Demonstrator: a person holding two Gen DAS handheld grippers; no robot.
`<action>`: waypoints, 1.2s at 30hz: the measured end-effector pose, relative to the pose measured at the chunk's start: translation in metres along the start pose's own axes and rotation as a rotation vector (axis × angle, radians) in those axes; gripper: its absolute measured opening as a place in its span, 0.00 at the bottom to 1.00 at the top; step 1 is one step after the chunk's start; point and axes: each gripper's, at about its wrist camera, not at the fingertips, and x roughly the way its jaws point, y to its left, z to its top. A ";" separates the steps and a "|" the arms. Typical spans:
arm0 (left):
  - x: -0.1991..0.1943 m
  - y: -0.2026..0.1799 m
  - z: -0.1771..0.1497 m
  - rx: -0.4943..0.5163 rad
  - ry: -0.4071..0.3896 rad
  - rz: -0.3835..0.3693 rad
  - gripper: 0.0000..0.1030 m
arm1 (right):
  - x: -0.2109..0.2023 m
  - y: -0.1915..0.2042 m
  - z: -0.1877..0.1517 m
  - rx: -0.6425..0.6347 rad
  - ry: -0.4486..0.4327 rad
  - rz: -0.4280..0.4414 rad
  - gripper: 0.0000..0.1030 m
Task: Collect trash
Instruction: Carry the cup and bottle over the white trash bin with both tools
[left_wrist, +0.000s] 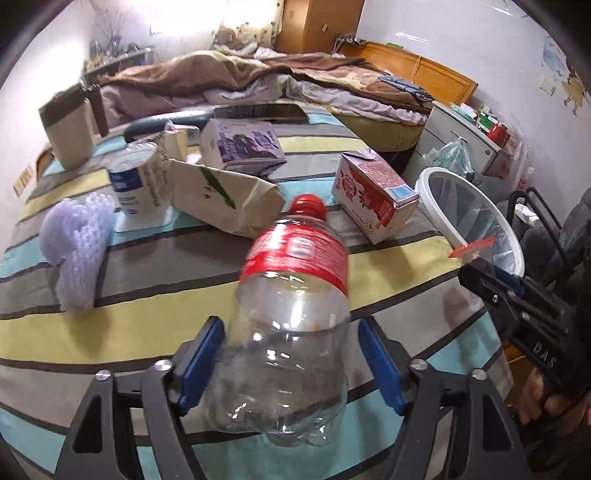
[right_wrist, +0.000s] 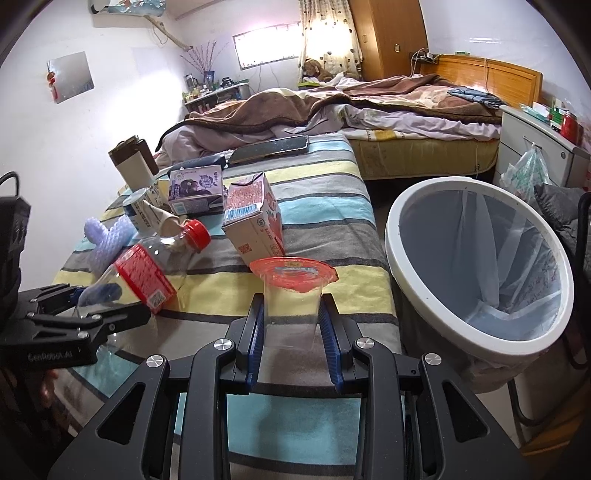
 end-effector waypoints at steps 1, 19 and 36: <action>0.001 0.000 0.003 -0.002 0.005 -0.001 0.74 | -0.001 0.000 0.000 0.000 -0.002 -0.001 0.30; 0.005 -0.012 0.013 0.000 -0.012 0.051 0.61 | -0.002 -0.005 0.002 0.018 -0.015 -0.002 0.30; -0.066 -0.054 0.019 0.009 -0.230 -0.012 0.61 | -0.032 -0.026 0.011 0.037 -0.108 -0.012 0.30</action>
